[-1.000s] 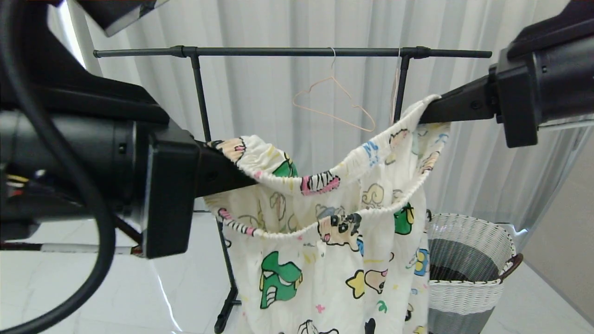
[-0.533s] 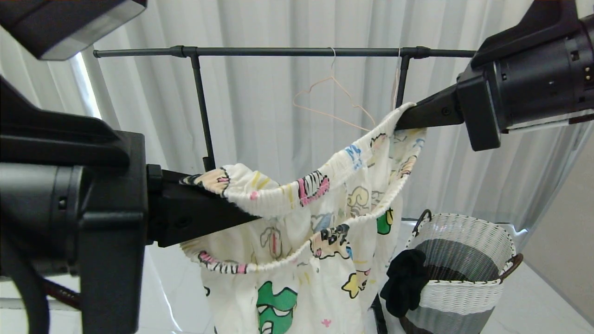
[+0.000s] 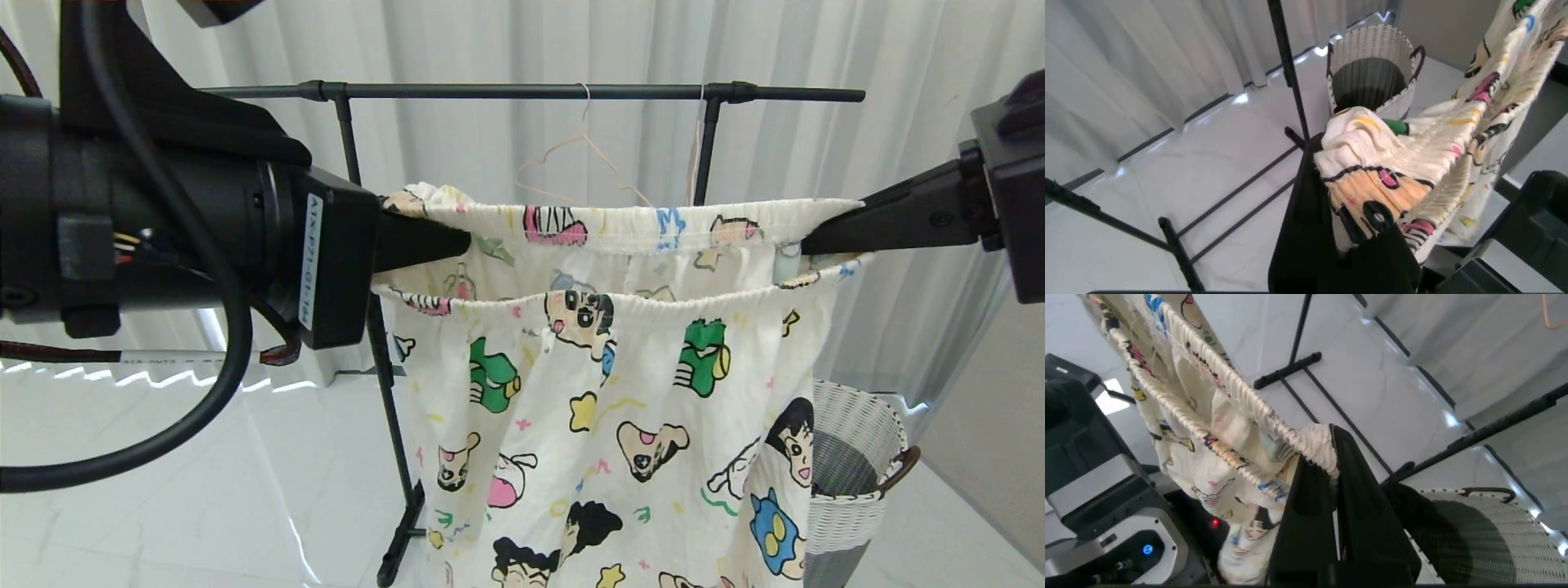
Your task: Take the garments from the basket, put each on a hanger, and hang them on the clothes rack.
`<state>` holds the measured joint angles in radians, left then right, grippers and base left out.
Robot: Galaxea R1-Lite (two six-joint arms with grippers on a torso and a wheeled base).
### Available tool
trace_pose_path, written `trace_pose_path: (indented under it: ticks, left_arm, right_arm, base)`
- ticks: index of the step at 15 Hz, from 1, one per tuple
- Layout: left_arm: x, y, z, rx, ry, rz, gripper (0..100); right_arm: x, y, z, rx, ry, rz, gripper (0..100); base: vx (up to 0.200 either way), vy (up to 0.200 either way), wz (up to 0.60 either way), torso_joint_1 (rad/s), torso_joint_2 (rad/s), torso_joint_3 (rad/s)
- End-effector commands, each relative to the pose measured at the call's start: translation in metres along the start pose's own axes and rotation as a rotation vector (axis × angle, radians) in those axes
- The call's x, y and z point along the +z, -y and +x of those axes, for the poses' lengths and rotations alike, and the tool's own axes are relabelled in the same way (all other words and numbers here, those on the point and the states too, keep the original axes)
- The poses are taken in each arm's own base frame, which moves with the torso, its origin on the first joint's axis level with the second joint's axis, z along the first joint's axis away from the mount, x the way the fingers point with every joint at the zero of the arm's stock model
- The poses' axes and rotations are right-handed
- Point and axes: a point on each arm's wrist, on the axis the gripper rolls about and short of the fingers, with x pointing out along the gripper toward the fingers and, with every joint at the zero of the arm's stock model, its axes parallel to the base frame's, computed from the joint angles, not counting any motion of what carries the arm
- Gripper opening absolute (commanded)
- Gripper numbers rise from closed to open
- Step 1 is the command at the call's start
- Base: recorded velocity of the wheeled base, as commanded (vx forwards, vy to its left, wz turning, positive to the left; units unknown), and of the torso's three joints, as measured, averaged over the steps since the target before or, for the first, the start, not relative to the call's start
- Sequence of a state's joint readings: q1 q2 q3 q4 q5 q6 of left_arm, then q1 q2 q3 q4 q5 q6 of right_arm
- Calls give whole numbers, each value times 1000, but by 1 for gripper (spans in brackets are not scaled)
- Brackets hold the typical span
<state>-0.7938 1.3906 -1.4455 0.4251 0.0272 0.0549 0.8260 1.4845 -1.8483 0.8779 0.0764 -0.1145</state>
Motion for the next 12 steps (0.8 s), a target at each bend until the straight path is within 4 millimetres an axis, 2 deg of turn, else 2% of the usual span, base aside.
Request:
trace_pose_path:
  ticks: [1, 2, 3, 7, 9, 11, 12]
  left_arm:
    - [-1, 0, 5, 2, -12, 0, 0]
    - [-2, 0, 4, 2, -13, 0, 0]
    - [-3, 0, 4, 3, -20, 2, 0]
    - [-9, 0, 8, 32, -47, 11, 0]
    - [-19, -2, 12, 98, -90, 48, 0]
    - [-35, -15, 1, 188, -144, 98, 0]
    - [-52, -28, -12, 247, -208, 131, 0]
  right_arm:
    - [-1, 0, -5, -1, 9, -1, 0]
    - [-2, 0, -4, -1, 3, 0, 0]
    - [-3, -1, -4, 2, -6, -1, 100]
    - [-5, -1, -5, 3, -13, 0, 100]
    - [-9, 3, -5, -25, -25, 14, 100]
    - [-22, 18, -6, -199, -89, 49, 100]
    - [-35, 26, -9, -328, -141, 71, 100]
  base:
    - [0, 0, 0, 0, 0, 0]
    - [0, 0, 0, 0, 0, 0]
    - [0, 0, 0, 0, 0, 0]
    - [0, 0, 0, 0, 0, 0]
    - [0, 0, 0, 0, 0, 0]
    - [0, 0, 0, 0, 0, 0]
    - [0, 0, 0, 0, 0, 0]
